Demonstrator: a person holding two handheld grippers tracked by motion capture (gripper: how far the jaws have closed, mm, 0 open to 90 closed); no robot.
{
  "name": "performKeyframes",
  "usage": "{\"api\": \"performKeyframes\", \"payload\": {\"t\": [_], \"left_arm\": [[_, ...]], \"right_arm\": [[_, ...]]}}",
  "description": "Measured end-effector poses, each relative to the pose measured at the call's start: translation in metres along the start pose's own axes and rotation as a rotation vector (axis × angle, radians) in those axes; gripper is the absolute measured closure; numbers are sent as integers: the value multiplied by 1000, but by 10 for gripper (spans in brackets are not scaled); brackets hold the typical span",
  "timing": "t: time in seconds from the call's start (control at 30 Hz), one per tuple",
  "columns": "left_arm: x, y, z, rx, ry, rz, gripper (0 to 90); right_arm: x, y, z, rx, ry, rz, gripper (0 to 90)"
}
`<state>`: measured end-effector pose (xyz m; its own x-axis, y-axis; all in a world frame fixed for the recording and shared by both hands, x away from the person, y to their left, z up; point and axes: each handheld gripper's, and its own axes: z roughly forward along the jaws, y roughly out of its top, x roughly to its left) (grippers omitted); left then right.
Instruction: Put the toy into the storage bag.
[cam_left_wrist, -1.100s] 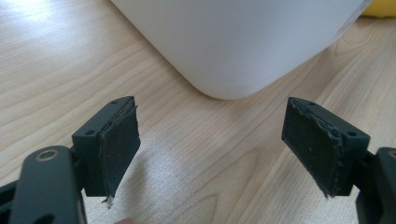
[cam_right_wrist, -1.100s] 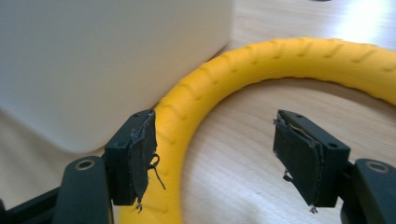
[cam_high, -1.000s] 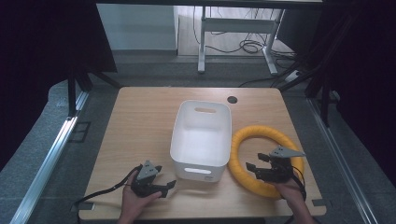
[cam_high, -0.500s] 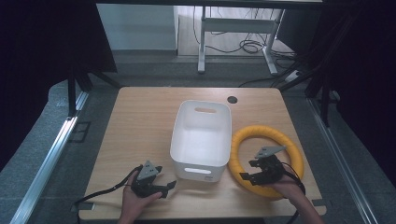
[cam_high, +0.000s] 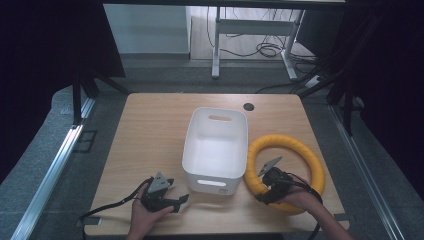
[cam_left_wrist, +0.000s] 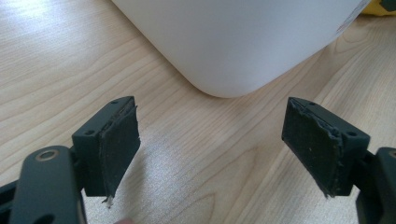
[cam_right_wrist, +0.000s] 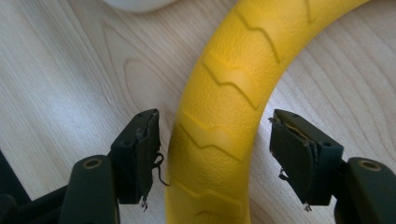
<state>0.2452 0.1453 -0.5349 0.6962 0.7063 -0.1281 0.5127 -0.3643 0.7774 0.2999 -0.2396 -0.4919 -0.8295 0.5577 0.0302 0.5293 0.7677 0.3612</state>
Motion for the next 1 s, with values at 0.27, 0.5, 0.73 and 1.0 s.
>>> {"api": "performKeyframes", "payload": {"t": [0.27, 0.5, 0.73, 1.0], "left_arm": [[0, 0, 1, 6, -3, 0, 192], [0, -1, 2, 11, -1, 3, 192], [0, -1, 3, 15, -3, 1, 191], [0, -1, 3, 15, -4, 0, 192]], "right_arm": [[2, 4, 8, 92, -1, -29, 393], [5, 8, 13, 145, -5, -38, 445], [3, 11, 14, 166, 1, -41, 458], [3, 15, 14, 198, 1, -27, 472]]}}
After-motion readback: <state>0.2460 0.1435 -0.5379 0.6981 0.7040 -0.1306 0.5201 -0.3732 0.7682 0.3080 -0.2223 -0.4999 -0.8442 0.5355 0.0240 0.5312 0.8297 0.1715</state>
